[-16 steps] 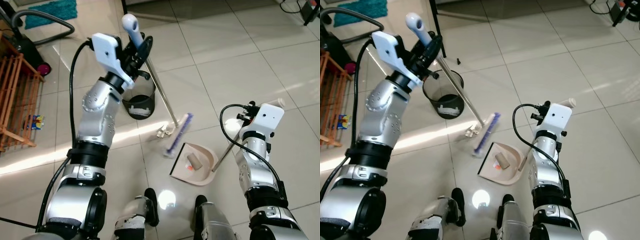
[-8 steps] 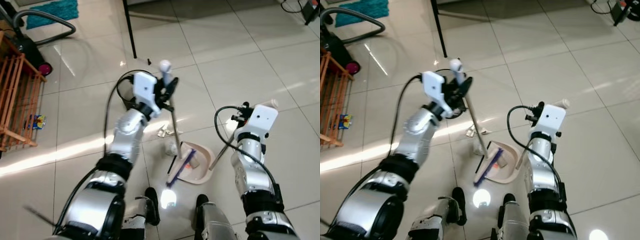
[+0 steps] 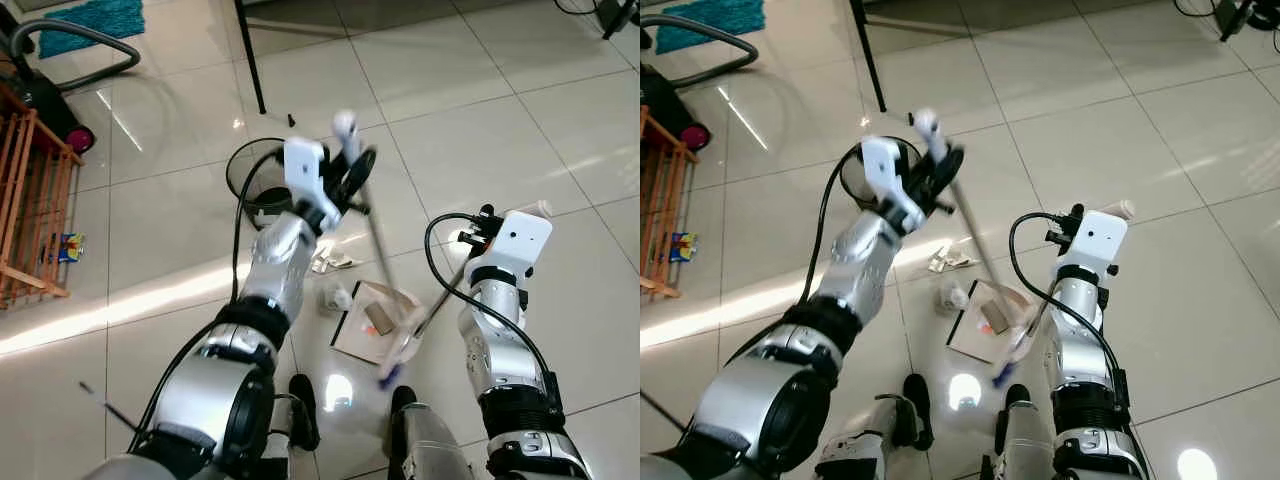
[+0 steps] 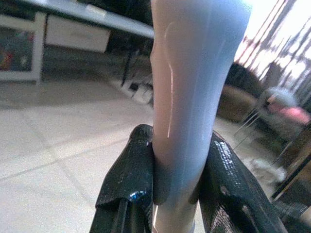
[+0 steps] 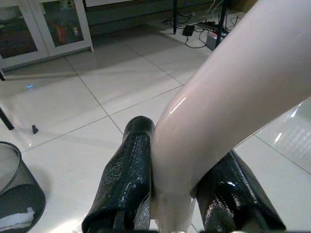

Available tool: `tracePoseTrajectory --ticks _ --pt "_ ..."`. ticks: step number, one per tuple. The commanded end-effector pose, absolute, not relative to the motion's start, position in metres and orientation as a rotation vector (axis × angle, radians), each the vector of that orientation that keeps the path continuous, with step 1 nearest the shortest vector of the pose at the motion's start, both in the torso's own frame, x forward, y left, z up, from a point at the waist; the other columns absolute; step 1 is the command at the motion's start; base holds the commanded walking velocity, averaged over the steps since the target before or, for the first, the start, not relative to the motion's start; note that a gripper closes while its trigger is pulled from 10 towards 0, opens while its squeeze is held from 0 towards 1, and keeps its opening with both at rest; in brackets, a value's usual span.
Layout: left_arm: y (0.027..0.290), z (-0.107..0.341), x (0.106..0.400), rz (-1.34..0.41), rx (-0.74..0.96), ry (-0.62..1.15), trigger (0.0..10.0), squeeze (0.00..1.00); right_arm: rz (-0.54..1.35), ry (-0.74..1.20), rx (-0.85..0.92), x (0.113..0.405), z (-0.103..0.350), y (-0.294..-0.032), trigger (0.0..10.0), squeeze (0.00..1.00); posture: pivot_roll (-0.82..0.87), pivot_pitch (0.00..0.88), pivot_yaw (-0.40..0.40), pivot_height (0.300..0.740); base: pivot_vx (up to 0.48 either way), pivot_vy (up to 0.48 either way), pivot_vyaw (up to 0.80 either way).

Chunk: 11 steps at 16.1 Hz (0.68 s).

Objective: Sweep floor

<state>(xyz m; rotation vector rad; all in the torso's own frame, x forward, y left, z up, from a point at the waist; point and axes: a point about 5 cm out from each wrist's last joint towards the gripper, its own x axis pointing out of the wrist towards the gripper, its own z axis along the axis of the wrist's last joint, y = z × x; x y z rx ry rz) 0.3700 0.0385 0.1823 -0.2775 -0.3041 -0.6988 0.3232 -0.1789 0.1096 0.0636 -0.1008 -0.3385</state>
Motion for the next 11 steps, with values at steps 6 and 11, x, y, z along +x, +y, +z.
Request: tracePoseTrajectory --ticks 6,11 --pt "0.055 0.243 0.362 -0.970 -0.082 -0.542 10.0 0.00 -0.336 -0.031 0.085 0.316 0.097 -0.191 10.0 0.00 0.03 0.245 0.140 0.740 0.000 0.000 0.00" --pt "0.110 0.255 0.336 -0.890 0.060 -0.556 10.0 0.00 -0.433 -0.049 0.123 0.299 0.101 -0.221 10.0 0.00 0.05 0.217 0.153 0.740 0.000 0.000 0.00"
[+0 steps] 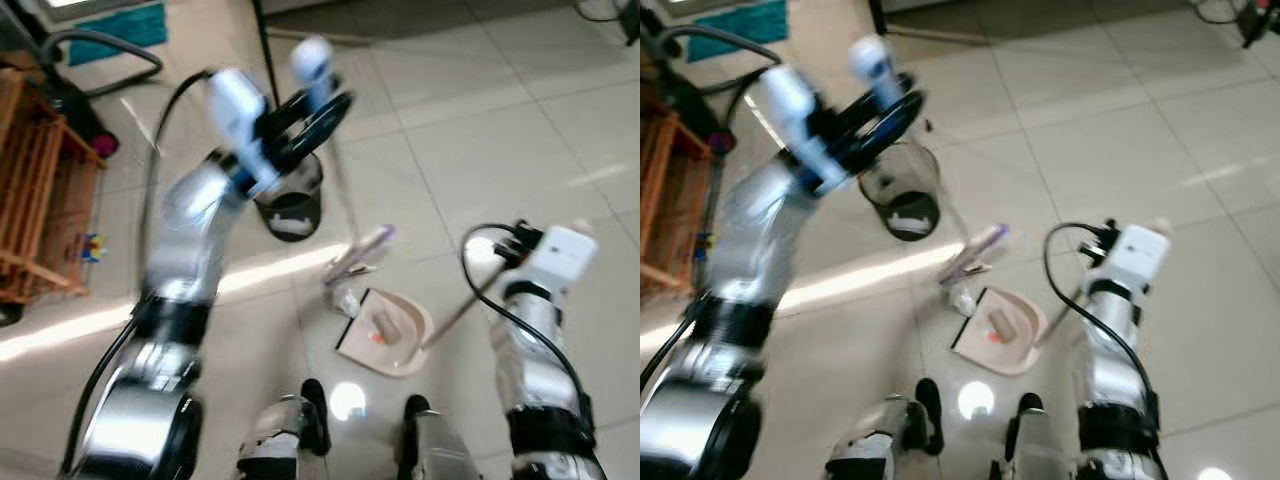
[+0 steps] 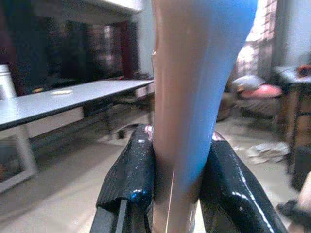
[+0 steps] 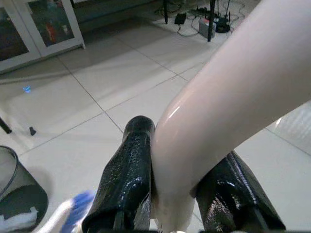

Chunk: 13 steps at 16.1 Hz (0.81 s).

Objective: Sweep floor

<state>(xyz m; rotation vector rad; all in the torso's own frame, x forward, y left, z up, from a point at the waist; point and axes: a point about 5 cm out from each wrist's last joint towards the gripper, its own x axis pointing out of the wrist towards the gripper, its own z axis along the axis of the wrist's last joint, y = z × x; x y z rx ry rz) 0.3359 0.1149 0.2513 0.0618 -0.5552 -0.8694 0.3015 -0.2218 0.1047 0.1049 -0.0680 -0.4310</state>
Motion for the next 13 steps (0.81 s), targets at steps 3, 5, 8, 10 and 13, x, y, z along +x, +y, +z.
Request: tracePoseTrajectory --ticks 3,5,8,10,13 --pt "0.129 0.235 0.314 -0.827 0.112 -0.462 10.0 0.00 -0.429 -0.117 0.134 0.295 0.131 -0.236 10.0 0.00 0.04 0.193 0.133 0.740 0.000 0.000 0.00" --pt "0.143 0.223 0.300 -0.759 0.158 -0.413 10.0 0.00 -0.433 -0.153 0.148 0.289 0.152 -0.246 10.0 0.00 0.04 0.180 0.124 0.740 0.000 0.000 0.00" --pt "0.167 0.218 0.290 -0.645 0.208 -0.372 10.0 0.00 -0.414 -0.211 0.173 0.284 0.182 -0.253 10.0 0.00 0.03 0.164 0.125 0.740 0.000 0.000 0.00" --pt "0.189 0.214 0.287 -0.520 0.234 -0.348 10.0 0.00 -0.426 -0.247 0.207 0.282 0.203 -0.260 10.0 0.00 0.03 0.146 0.120 0.740 0.000 0.000 0.00" --pt "0.199 0.184 0.282 -0.421 0.195 -0.240 10.0 0.00 -0.444 -0.299 0.300 0.287 0.231 -0.263 10.0 0.00 0.02 0.121 0.120 0.740 0.000 0.000 0.00"
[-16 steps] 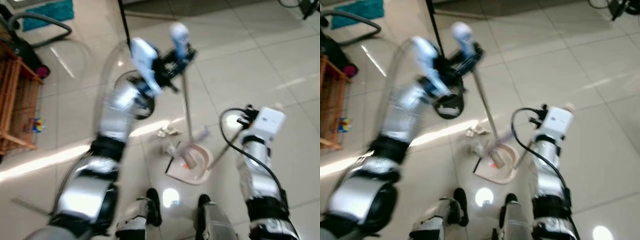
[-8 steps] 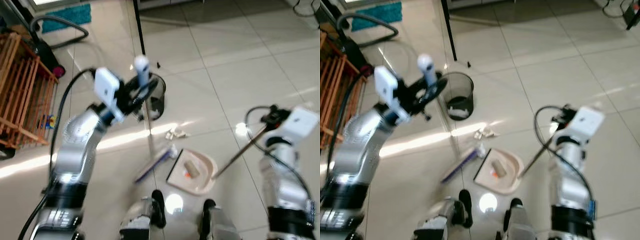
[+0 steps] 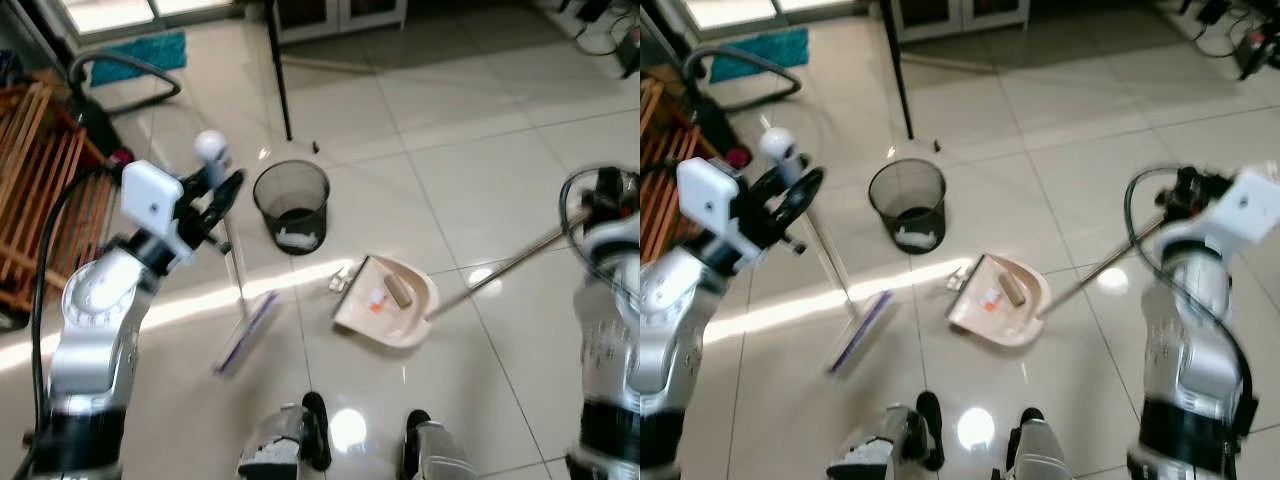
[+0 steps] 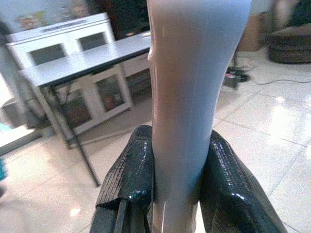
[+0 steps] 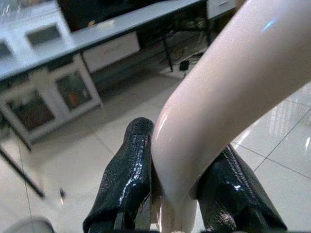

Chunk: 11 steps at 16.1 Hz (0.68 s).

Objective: Sweep floor

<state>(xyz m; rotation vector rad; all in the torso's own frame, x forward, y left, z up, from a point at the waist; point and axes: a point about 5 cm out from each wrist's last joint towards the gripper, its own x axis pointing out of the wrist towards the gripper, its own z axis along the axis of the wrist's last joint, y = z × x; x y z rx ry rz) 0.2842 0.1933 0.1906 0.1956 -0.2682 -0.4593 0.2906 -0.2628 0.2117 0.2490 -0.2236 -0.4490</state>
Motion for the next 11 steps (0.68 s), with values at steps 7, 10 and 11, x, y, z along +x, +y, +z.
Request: tracePoseTrajectory --ticks 7,10,11 --pt "0.191 0.153 0.285 -0.286 0.125 -0.126 10.0 0.00 -0.324 -0.441 0.328 0.304 0.310 -0.250 10.0 0.00 0.00 0.084 0.096 0.740 0.000 0.000 0.00" --pt "0.178 0.156 0.290 -0.272 0.147 -0.185 10.0 0.00 -0.262 -0.467 0.328 0.318 0.320 -0.234 10.0 0.00 0.00 0.067 0.079 0.740 0.000 0.000 0.00" --pt "0.176 0.155 0.291 -0.271 0.154 -0.183 10.0 0.00 -0.257 -0.462 0.296 0.320 0.317 -0.231 10.0 0.00 0.00 0.067 0.078 0.740 0.000 0.000 0.00"
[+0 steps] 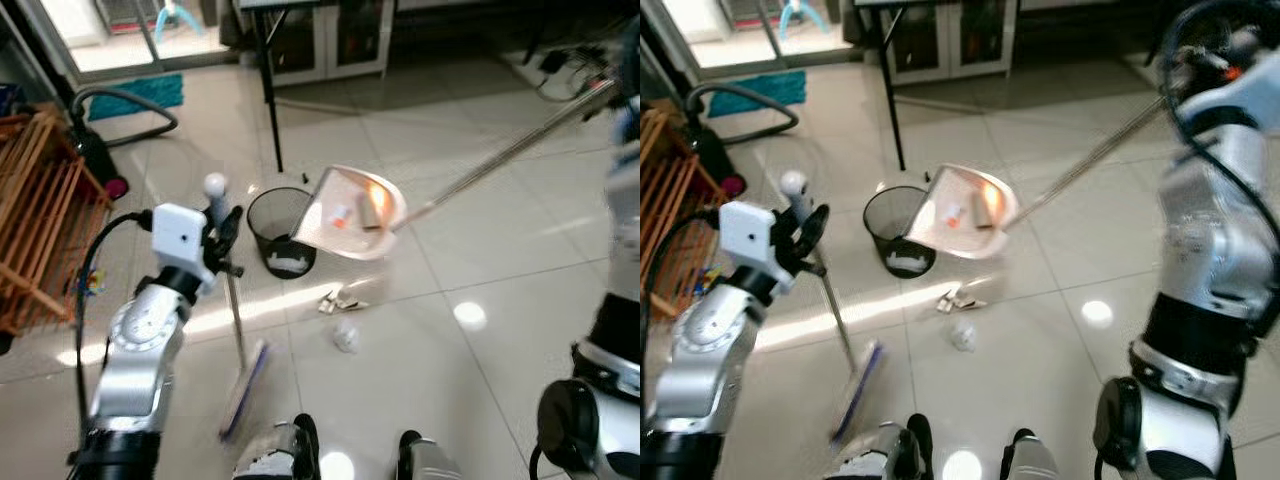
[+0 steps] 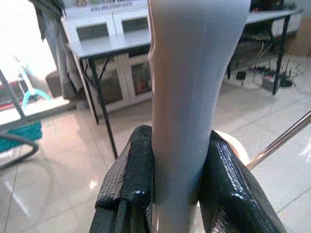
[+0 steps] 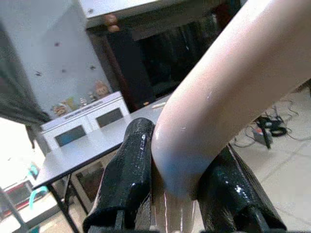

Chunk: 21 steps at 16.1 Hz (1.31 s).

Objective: Sweep floor

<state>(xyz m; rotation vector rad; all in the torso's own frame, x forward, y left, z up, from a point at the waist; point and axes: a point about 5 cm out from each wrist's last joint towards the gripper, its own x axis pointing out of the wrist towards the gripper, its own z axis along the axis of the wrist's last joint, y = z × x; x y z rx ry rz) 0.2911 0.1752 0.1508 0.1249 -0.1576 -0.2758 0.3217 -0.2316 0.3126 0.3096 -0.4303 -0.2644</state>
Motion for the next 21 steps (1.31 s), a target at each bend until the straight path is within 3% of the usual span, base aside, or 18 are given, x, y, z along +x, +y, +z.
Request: tracePoseTrajectory --ticks 1,4,16,21 --pt "0.174 0.156 0.292 -0.270 0.143 -0.191 10.0 0.00 -0.252 -0.450 0.294 0.322 0.313 -0.227 10.0 0.00 0.00 0.066 0.078 0.740 0.300 0.000 0.00" --pt "0.169 0.156 0.296 -0.259 0.175 -0.191 10.0 0.00 -0.217 -0.437 0.296 0.328 0.306 -0.215 10.0 0.00 0.01 0.058 0.077 0.740 0.350 0.000 0.00" --pt "0.178 0.156 0.293 -0.221 0.180 -0.193 10.0 0.00 -0.221 -0.468 0.322 0.338 0.308 -0.209 10.0 0.00 0.04 0.063 0.068 0.740 0.423 0.000 0.00" --pt "0.184 0.158 0.293 -0.190 0.173 -0.199 10.0 0.00 -0.244 -0.477 0.342 0.342 0.310 -0.211 10.0 0.00 0.04 0.072 0.059 0.740 0.434 0.000 0.42"
